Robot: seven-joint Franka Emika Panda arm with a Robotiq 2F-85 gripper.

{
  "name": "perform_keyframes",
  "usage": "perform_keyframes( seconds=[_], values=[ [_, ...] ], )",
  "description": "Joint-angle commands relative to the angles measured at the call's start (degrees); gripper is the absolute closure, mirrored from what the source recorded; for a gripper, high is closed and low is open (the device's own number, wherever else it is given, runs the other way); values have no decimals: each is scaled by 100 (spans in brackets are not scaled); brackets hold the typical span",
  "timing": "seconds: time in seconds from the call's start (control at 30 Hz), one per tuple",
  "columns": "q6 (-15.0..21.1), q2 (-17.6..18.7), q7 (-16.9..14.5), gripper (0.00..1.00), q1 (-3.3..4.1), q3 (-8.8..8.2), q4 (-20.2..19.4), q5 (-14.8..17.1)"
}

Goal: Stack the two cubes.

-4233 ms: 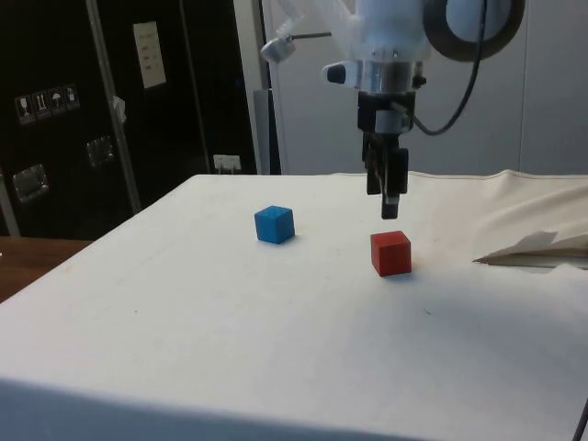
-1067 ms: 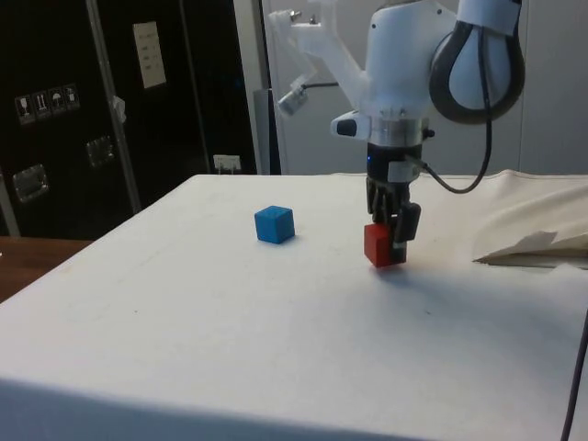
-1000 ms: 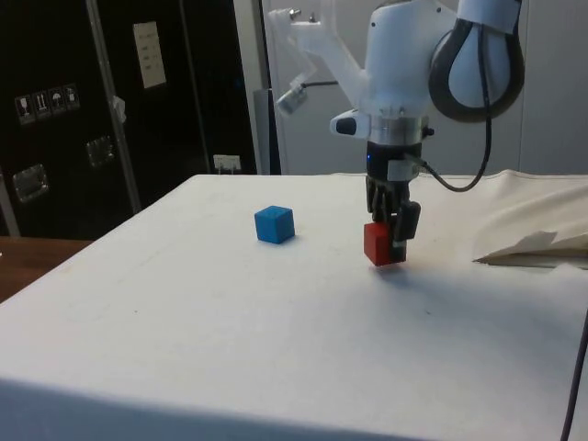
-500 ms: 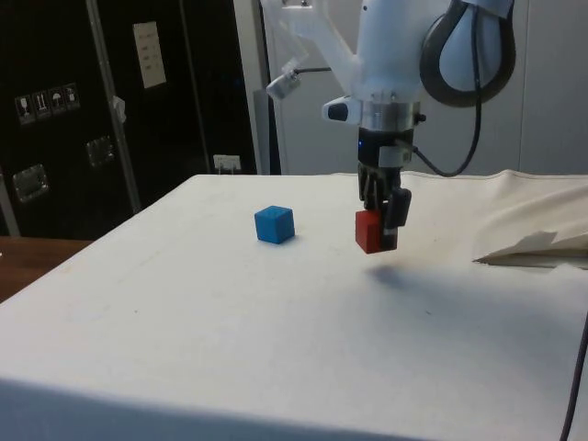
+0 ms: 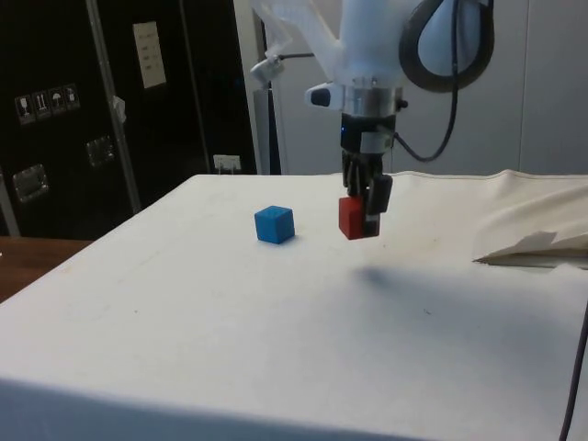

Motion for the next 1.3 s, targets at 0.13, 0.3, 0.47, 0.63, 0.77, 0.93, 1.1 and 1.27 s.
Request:
perform_keyframes(
  seconds=[0.13, 0.3, 0.47, 0.63, 0.77, 0.93, 1.1, 1.27],
  values=[
    [-155, -40, 0, 100, 0, 0, 138, 6],
    [-338, -80, -40, 100, 11, 0, 286, 80],
    [-470, -97, -46, 100, 6, -11, 435, 74],
    [-607, -115, -46, 100, 6, -17, 590, 69],
    [-670, -120, -46, 100, 6, -17, 676, 74],
    [-791, -103, -52, 100, 6, -23, 854, 80],
    [-877, -92, -57, 100, 6, -23, 974, 92],
    [-980, -74, -63, 100, 6, -23, 1140, 103]
  ],
)
